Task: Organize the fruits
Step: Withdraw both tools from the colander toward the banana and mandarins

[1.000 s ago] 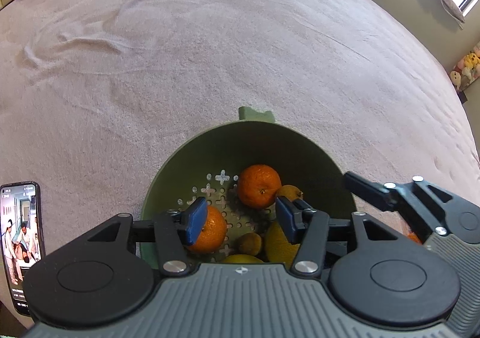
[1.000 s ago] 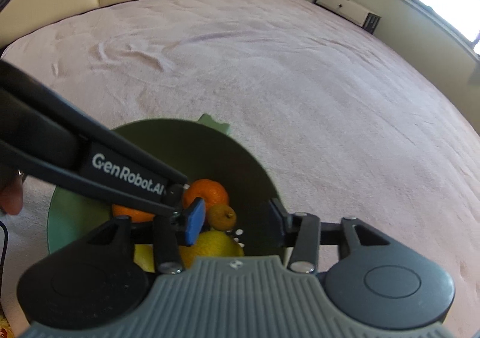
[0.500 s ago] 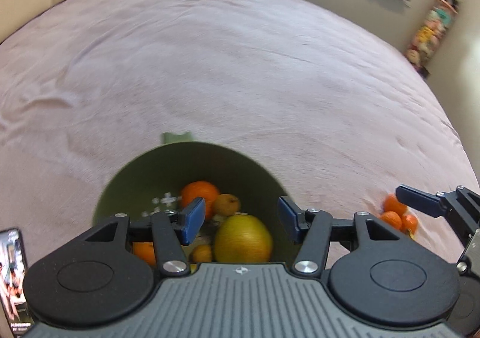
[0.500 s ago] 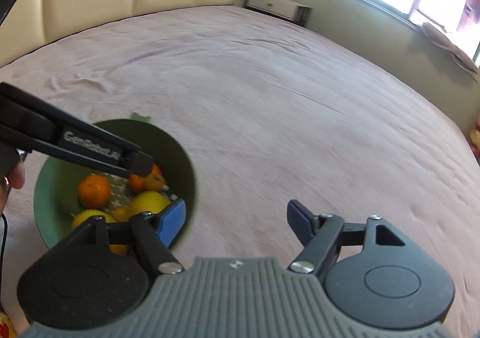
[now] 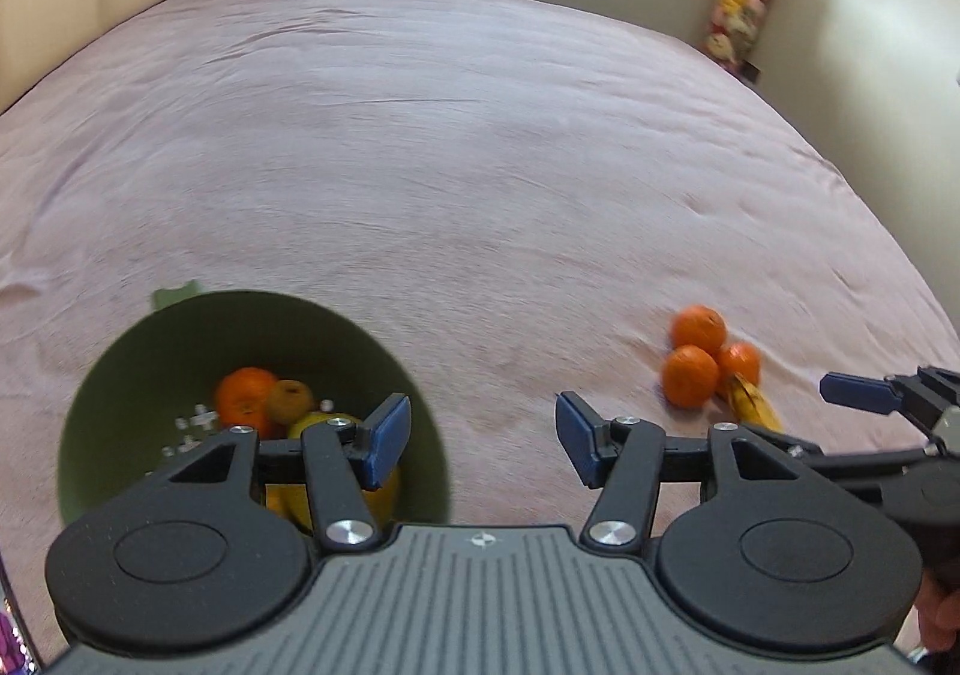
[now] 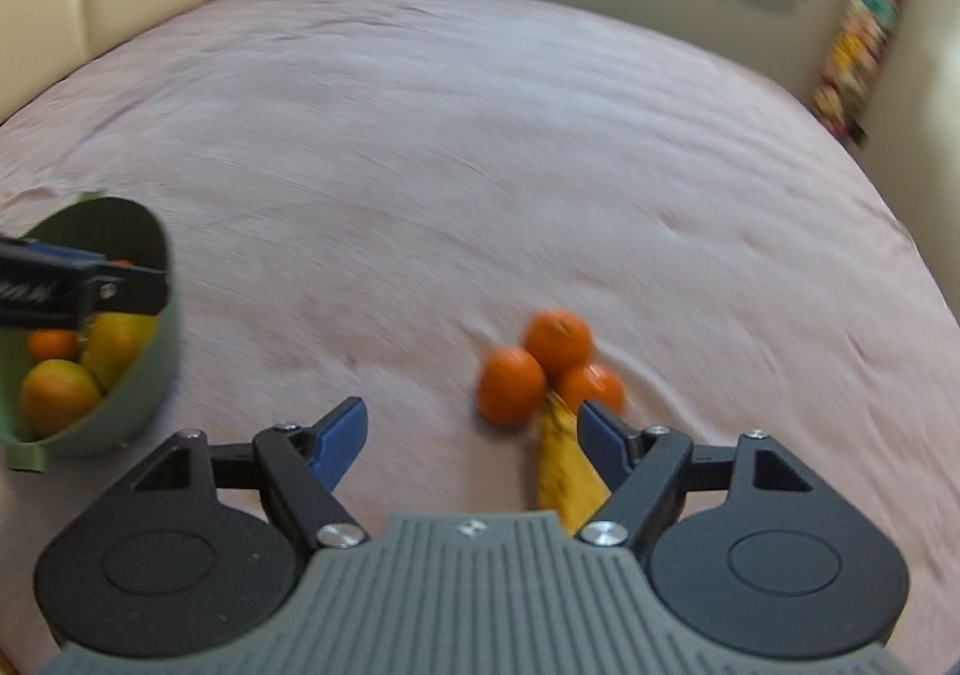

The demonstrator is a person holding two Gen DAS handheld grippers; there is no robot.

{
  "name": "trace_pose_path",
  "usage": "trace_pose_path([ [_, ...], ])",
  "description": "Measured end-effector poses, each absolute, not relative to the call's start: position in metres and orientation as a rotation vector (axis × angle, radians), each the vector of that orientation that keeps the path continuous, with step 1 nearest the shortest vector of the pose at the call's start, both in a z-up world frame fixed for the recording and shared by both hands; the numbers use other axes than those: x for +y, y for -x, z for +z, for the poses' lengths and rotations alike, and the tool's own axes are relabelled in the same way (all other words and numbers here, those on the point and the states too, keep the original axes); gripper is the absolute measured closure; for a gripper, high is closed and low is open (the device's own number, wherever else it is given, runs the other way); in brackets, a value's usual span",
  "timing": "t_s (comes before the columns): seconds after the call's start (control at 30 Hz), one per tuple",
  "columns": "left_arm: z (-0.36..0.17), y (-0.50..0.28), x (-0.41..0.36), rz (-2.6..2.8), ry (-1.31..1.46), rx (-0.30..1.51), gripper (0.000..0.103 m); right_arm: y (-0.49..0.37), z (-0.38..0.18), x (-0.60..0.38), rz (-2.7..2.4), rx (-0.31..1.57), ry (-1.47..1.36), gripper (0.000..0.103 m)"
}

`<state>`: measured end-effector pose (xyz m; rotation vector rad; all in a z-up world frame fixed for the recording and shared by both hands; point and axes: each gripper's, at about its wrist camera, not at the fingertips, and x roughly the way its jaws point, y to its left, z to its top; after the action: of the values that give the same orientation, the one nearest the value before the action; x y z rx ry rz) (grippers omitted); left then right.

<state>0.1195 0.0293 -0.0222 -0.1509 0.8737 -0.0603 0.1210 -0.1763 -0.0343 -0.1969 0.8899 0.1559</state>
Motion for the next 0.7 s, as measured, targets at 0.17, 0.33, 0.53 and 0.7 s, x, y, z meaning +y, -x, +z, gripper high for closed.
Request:
trace_pose_path([
  [0.17, -0.029, -0.123, 0.011, -0.096, 0.115, 0.879, 0.037, -0.118, -0.046, -0.197, 0.116, 0.933, 0.138, 0.031],
  [0.33, -0.035, -0.128, -0.002, -0.122, 0.113, 0.890, 0.037, -0.122, -0.062, -0.207, 0.096, 0.978, 0.102, 0.034],
  [0.53, -0.046, -0.134, -0.013, -0.132, 0.088, 0.915, 0.037, -0.129, -0.076, -0.222, 0.068, 1.018, 0.052, 0.037],
  [0.7, -0.054, -0.139, -0.020, -0.161, 0.083, 0.926, 0.037, -0.136, -0.084, -0.228, 0.056, 1.039, 0.016, 0.040],
])
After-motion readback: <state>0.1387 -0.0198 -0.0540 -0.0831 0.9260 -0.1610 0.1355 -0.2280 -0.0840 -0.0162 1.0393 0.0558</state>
